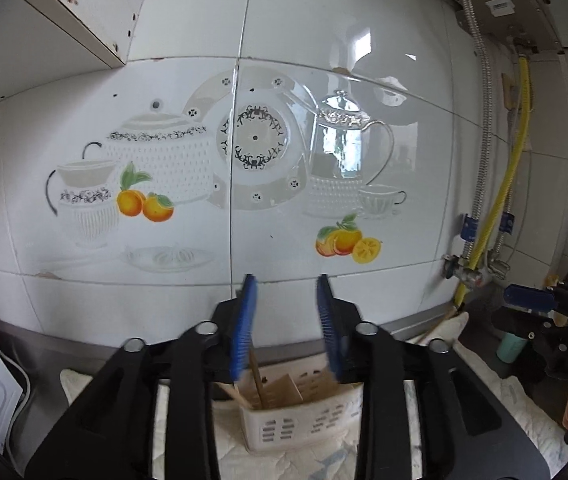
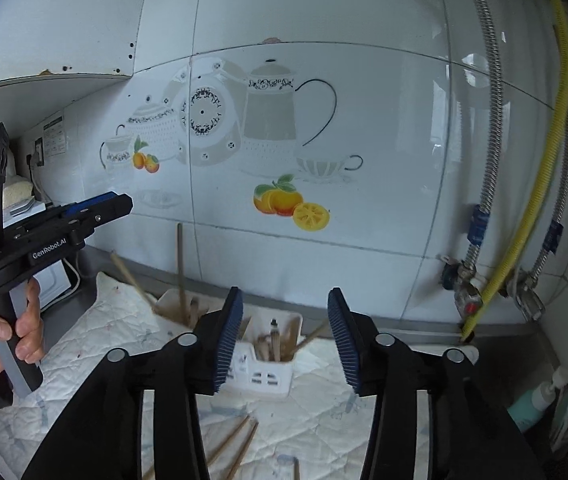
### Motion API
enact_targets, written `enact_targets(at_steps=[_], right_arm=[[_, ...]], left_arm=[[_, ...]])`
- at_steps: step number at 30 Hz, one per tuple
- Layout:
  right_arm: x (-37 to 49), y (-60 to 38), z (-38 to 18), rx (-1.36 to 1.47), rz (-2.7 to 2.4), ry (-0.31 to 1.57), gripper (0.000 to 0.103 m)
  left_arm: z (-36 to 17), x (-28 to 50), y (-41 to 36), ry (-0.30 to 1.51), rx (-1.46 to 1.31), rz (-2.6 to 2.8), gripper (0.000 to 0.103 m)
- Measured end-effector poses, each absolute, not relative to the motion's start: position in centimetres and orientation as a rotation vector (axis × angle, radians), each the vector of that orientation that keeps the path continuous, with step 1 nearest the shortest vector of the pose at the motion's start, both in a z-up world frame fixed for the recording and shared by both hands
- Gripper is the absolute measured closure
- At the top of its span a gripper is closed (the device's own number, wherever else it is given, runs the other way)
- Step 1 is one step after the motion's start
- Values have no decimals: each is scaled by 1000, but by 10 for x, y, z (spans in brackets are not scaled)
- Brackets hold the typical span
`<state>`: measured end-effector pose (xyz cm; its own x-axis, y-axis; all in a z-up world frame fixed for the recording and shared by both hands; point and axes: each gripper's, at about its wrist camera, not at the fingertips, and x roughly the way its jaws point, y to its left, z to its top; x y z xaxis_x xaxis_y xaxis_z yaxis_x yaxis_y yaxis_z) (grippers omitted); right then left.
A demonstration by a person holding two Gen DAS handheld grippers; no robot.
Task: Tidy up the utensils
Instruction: 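Lower the chopsticks into the holder and open both tools, then move both open tools back over the remaining chopsticks on the mat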
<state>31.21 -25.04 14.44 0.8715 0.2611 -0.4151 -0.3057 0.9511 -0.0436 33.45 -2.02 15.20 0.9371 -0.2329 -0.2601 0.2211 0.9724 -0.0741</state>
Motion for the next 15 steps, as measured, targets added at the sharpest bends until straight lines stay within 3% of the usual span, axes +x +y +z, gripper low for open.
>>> enact_targets(at_steps=[3, 11, 15], right_arm=[[283, -259, 131, -95, 284, 438, 50], [210, -282, 59, -87, 259, 564, 50], [177, -295, 12, -83, 233, 639, 51]], left_arm=[[144, 305, -17, 289, -42, -242, 51], [90, 226, -14, 418, -28, -301, 33], [50, 190, -16, 479, -18, -318, 30]])
